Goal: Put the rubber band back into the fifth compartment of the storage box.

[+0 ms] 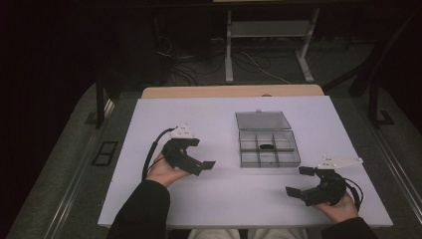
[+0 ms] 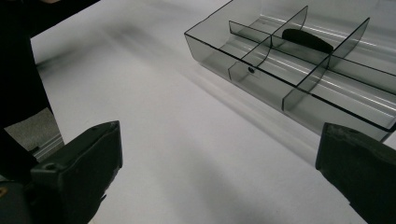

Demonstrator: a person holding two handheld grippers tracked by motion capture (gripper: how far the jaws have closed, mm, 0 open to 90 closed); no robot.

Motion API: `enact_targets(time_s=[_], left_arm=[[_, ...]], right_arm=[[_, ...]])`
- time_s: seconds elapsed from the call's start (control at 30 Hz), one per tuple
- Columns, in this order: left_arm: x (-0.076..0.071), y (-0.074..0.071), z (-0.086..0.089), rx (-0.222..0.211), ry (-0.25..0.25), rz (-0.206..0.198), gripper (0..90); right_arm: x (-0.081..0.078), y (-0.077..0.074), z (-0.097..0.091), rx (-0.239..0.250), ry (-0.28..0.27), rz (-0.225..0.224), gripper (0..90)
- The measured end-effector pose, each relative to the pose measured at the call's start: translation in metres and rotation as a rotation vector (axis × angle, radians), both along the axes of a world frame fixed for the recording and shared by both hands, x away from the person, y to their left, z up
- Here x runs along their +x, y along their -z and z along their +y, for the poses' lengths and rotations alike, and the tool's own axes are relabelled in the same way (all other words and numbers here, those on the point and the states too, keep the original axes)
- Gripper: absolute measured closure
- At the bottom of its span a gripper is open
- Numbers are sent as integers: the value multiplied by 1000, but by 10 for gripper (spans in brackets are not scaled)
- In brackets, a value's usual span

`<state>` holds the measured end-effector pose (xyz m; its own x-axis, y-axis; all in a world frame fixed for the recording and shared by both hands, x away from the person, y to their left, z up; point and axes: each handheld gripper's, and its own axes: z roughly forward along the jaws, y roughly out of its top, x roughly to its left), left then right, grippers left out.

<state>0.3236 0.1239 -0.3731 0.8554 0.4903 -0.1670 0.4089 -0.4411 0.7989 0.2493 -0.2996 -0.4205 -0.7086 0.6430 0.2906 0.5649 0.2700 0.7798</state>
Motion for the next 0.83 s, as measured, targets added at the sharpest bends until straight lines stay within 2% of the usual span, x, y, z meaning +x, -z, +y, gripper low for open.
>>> enact_targets(time_s=[0.27,0.57,0.83], left_arm=[[-20,19,14,-21,-36,19,0],[-36,39,36,-59,-118,35,0],[-48,47,49,-112,-159,57,0]], right_arm=[[0,0,1,-3,-3,-2,1],[0,1,3,-7,-7,2,1],[-1,2,3,-6,-6,0,1]])
